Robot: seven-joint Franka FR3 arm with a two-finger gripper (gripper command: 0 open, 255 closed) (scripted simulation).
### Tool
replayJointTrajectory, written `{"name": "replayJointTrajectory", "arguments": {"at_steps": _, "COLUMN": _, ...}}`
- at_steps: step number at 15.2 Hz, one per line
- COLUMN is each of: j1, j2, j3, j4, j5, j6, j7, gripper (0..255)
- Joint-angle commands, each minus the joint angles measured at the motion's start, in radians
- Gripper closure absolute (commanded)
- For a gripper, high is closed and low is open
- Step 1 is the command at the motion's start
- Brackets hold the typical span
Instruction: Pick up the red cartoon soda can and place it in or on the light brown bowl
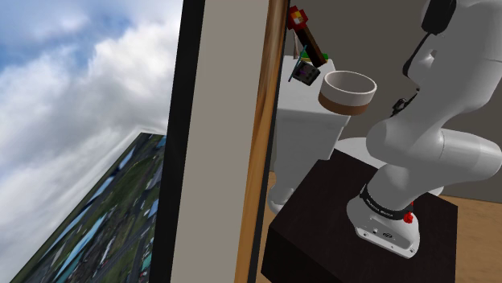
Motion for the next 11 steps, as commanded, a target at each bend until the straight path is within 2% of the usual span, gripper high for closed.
{"name": "replayJointTrajectory", "arguments": {"at_steps": 1, "j1": 0.008, "j2": -0.025, "j3": -0.011, "j4": -0.006, "j5": -0.02, "j6": -0.015, "j7": 0.017, "gripper": 255}}
{"name": "replayJointTrajectory", "arguments": {"at_steps": 11, "j1": 0.038, "j2": -0.131, "j3": -0.055, "j4": -0.006, "j5": -0.113, "j6": -0.1, "j7": 0.099, "gripper": 255}}
